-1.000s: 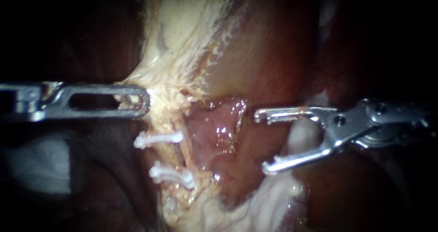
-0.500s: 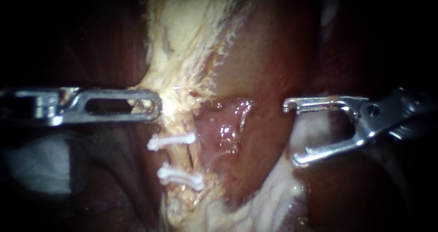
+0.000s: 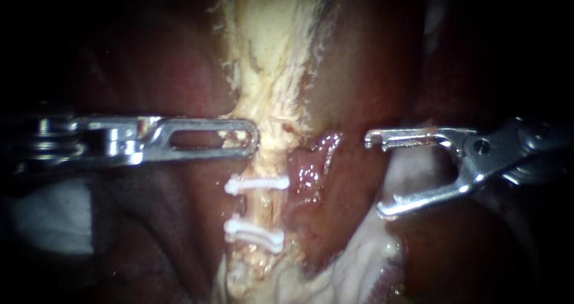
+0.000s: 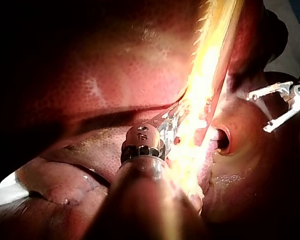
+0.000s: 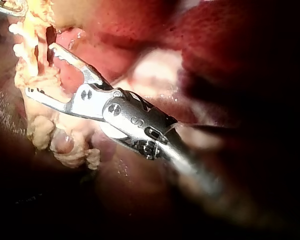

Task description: Going back third clip left tube

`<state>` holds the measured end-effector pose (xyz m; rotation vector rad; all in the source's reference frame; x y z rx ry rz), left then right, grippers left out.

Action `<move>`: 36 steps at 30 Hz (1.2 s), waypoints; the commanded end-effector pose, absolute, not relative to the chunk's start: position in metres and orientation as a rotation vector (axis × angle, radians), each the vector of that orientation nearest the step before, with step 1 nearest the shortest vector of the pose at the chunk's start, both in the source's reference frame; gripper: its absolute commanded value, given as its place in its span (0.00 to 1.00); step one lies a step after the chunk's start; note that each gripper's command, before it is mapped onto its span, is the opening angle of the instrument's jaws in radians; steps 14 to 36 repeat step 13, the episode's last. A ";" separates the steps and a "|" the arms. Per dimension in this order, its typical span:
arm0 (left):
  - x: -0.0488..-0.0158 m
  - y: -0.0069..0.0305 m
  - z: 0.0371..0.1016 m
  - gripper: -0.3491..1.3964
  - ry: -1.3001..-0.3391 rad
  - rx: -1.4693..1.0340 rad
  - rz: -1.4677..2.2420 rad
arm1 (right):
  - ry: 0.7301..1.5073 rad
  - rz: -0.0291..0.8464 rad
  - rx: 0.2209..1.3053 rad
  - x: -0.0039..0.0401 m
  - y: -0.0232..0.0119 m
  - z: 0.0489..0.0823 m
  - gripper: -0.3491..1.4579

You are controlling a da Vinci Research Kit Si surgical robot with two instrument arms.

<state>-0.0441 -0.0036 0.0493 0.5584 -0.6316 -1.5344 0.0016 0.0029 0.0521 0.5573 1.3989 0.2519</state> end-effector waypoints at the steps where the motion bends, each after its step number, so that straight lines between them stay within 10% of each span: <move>1: -0.0441 -0.0037 0.0493 0.00 -0.629 0.557 -1.534 | 1.399 0.252 0.557 0.0017 0.0029 0.0521 0.52; 36: -0.0438 -0.0038 0.0492 0.00 -0.619 0.558 -1.532 | 1.400 0.253 0.556 0.0018 0.0028 0.0520 0.52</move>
